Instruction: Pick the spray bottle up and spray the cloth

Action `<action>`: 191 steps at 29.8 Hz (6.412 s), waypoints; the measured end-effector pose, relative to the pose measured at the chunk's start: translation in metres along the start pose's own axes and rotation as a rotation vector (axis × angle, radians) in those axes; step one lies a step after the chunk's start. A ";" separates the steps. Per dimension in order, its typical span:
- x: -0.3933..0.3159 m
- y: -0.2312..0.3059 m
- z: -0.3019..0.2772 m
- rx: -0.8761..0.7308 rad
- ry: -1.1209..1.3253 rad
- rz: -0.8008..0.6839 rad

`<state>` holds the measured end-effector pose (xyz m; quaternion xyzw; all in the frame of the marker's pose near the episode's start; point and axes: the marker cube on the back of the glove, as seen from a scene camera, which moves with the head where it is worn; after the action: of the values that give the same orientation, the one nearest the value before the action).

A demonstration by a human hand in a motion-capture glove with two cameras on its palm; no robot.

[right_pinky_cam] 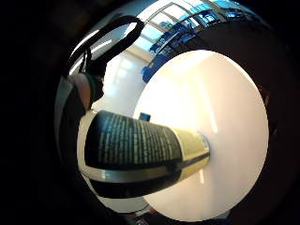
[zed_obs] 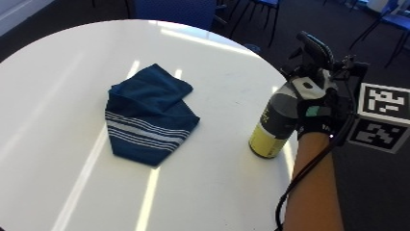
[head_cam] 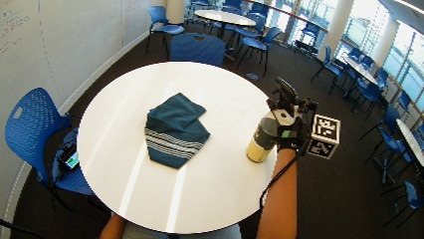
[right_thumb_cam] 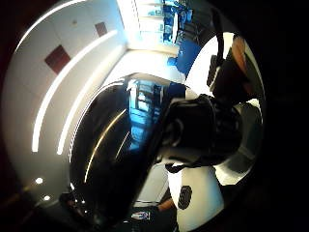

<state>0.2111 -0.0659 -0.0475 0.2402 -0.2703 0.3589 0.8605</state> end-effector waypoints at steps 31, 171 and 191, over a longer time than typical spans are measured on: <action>-0.022 -0.008 0.016 0.090 0.071 -0.056; -0.029 0.044 0.238 -0.539 1.679 -0.648; -0.116 0.034 0.243 -0.431 1.019 -0.516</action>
<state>0.0456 -0.2488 0.0652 -0.0837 0.1758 0.1459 0.9700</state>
